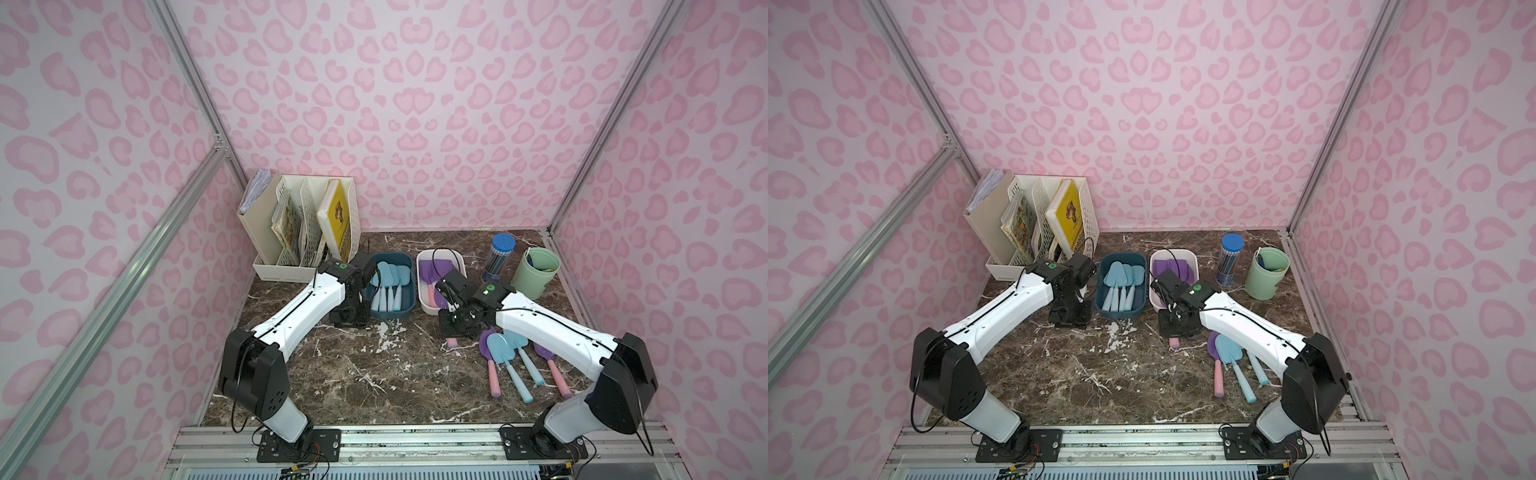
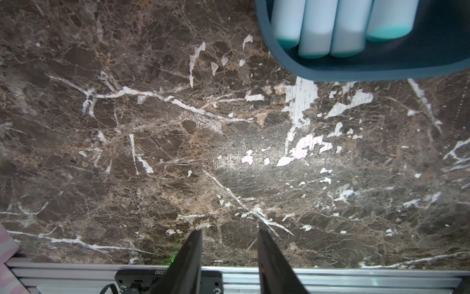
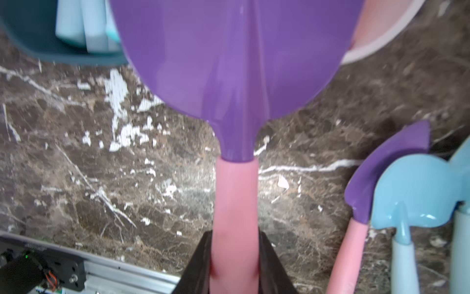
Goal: Sort the small shovels by color and place them into the storage box
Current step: Place the shovel in the storage box.
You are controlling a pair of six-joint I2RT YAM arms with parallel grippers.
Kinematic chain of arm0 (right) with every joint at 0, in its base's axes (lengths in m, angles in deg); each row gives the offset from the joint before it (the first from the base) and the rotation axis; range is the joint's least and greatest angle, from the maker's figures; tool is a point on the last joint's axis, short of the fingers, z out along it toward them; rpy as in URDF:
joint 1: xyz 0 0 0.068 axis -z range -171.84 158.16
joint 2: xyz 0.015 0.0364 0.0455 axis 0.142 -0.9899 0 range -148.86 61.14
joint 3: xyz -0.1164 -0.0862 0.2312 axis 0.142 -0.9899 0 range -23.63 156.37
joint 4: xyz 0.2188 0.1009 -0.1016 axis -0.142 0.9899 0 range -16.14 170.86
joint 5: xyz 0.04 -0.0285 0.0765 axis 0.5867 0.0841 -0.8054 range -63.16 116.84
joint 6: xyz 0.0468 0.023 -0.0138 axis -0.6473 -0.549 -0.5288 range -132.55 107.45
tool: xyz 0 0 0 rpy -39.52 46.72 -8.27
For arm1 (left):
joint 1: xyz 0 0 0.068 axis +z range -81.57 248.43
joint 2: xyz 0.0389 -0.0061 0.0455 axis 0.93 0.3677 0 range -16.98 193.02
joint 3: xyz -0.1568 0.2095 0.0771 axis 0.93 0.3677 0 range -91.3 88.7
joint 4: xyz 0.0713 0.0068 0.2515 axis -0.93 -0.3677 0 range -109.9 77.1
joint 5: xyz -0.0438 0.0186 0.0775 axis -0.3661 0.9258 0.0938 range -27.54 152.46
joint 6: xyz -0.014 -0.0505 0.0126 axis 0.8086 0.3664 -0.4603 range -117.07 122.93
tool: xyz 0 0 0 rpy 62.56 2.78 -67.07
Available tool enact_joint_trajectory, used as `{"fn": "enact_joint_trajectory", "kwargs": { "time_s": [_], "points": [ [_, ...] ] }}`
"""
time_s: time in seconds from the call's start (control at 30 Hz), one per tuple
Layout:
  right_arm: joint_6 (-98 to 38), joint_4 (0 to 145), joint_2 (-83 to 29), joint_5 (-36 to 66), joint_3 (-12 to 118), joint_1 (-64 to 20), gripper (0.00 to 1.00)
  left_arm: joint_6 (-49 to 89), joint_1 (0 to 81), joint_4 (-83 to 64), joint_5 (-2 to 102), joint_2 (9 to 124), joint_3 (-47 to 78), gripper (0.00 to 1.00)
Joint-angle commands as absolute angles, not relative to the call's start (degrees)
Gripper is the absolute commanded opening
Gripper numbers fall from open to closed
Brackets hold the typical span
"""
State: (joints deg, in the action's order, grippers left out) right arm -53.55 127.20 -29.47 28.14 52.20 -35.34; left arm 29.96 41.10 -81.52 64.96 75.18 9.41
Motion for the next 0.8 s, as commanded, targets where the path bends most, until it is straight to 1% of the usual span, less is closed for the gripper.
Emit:
{"fn": "enact_joint_trajectory", "kwargs": {
  "time_s": [0.0, 0.17, 0.37, 0.6, 0.77],
  "points": [
    [-48.31, 127.80, -34.02, 32.20, 58.34, -31.94, 0.22, 30.15, 41.16, -82.58, 65.23, 74.39, 9.43, 0.41],
    [-45.94, 127.42, -43.69, 32.96, 68.70, -26.93, 0.22, 30.36, 41.18, -82.72, 65.07, 73.19, 10.49, 0.41],
    [-43.99, 127.07, -52.85, 31.88, 75.64, -23.60, 0.22, 30.27, 41.18, -83.21, 65.40, 72.67, 11.02, 0.41],
    [-43.73, 126.99, -58.92, 31.51, 80.08, -22.70, 0.22, 30.14, 41.18, -83.60, 65.58, 72.92, 10.75, 0.41],
    [-43.99, 125.98, -61.24, 31.34, 80.36, -22.18, 0.23, 29.91, 41.15, -83.82, 65.67, 73.02, 10.52, 0.41]
  ]
}}
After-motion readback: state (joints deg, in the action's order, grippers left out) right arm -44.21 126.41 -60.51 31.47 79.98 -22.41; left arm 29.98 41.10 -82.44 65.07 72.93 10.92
